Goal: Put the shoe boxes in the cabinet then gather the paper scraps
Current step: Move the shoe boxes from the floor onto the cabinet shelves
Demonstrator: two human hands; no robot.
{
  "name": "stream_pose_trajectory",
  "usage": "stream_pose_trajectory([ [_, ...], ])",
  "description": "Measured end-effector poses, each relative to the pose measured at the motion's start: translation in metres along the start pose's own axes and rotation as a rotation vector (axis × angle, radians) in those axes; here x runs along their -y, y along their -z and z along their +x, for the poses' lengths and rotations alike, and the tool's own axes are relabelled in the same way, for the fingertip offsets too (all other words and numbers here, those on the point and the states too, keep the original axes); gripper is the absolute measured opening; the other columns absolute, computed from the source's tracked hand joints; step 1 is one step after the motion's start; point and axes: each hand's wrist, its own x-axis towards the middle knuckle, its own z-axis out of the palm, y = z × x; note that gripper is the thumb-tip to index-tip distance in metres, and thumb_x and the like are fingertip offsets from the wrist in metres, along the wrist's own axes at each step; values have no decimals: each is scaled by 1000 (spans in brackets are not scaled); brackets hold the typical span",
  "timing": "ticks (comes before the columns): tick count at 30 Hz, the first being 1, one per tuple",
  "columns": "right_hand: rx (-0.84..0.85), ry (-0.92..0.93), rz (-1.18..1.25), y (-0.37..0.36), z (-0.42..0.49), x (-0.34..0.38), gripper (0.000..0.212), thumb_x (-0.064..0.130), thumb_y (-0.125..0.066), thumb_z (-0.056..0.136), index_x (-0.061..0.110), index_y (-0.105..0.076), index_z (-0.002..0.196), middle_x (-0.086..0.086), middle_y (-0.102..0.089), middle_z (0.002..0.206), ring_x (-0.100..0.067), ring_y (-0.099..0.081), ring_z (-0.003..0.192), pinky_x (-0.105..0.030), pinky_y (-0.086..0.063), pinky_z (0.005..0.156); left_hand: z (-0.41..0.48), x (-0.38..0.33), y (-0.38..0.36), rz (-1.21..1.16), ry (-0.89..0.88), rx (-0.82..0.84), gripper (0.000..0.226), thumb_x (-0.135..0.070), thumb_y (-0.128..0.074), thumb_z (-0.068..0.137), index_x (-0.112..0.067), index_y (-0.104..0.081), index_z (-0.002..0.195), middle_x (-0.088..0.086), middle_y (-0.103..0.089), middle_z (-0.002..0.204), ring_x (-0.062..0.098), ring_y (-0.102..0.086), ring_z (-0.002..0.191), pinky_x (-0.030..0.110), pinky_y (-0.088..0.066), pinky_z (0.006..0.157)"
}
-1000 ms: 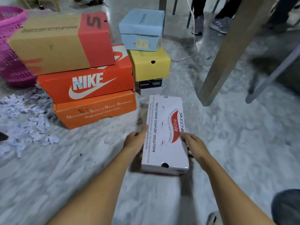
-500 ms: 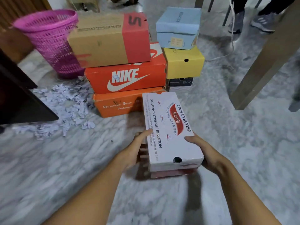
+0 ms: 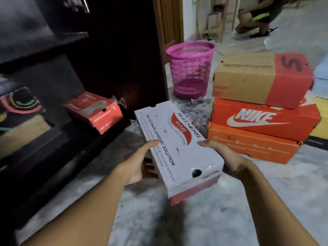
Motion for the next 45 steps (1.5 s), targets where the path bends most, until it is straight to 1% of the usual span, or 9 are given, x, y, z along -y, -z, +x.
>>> stream_pose_trajectory([
  [4, 110, 9, -113, -71, 64, 51, 48, 55, -57, 90, 19, -69, 121, -11, -74, 115, -32, -69, 108, -41, -49, 96, -23, -47, 82, -125, -38, -105, 49, -51, -66, 76, -9, -67, 100, 15, -72, 88, 26, -67, 63, 32, -54, 58],
  [7, 40, 22, -192, -111, 112, 83, 44, 67, -56, 85, 33, -74, 108, -1, -78, 101, -20, -72, 95, -39, -54, 87, -23, -79, 134, -223, -87, -197, 55, -51, -70, 75, -12, -67, 114, 16, -73, 107, 33, -70, 96, 47, -57, 80],
  [11, -187, 76, -125, -159, 171, 118, 49, 61, -70, 73, 16, -75, 91, -6, -74, 84, -27, -68, 83, -60, -52, 94, -8, -120, 184, -345, -143, -298, 48, -50, -72, 76, -14, -64, 108, 16, -72, 106, 33, -66, 103, 58, -52, 90],
  [18, -269, 294, -15, -225, 255, 116, 25, 44, -67, 89, 22, -70, 102, -3, -77, 95, -19, -72, 88, -42, -56, 89, 47, -170, 243, -378, -148, -495, 39, -49, -70, 81, -17, -48, 80, 9, -53, 89, 32, -55, 84, 59, -46, 96],
  [26, -264, 336, 104, -257, 345, 91, 34, 19, -69, 92, 19, -58, 124, 0, -69, 114, -2, -69, 97, -24, -56, 92, 123, -155, 293, -376, -203, -533, 75, -68, -65, 70, -30, -52, 134, 5, -58, 135, 33, -53, 124, 57, -42, 104],
  [29, -375, 275, 22, -271, 364, 76, 59, 38, -75, 85, 20, -53, 137, -3, -45, 130, -15, -58, 114, -36, -46, 107, 122, -142, 290, -369, -267, -563, 42, -58, -58, 87, -44, -54, 126, -11, -63, 123, 25, -57, 120, 54, -47, 98],
  [32, -453, 342, 14, -282, 372, 72, 57, 33, -73, 88, 18, -50, 137, -3, -42, 127, -13, -58, 106, -33, -49, 97, 130, -144, 289, -334, -308, -572, 16, -47, -56, 93, -49, -59, 109, -15, -66, 112, 16, -62, 107, 46, -53, 91],
  [37, -341, 408, -21, -302, 414, 83, 57, 37, -73, 84, 20, -49, 134, -1, -51, 131, -17, -52, 124, -43, -43, 109, 164, -182, 298, -332, -318, -604, 36, -44, -51, 97, -29, -54, 130, 3, -62, 128, 24, -63, 110, 42, -55, 81],
  [45, -213, 291, -39, -296, 446, 95, 50, 43, -71, 83, 32, -50, 126, -7, -58, 127, -24, -62, 116, -48, -47, 105, 189, -194, 326, -367, -323, -646, 24, -36, -51, 99, -26, -56, 120, 1, -65, 115, 25, -64, 100, 35, -54, 70],
])
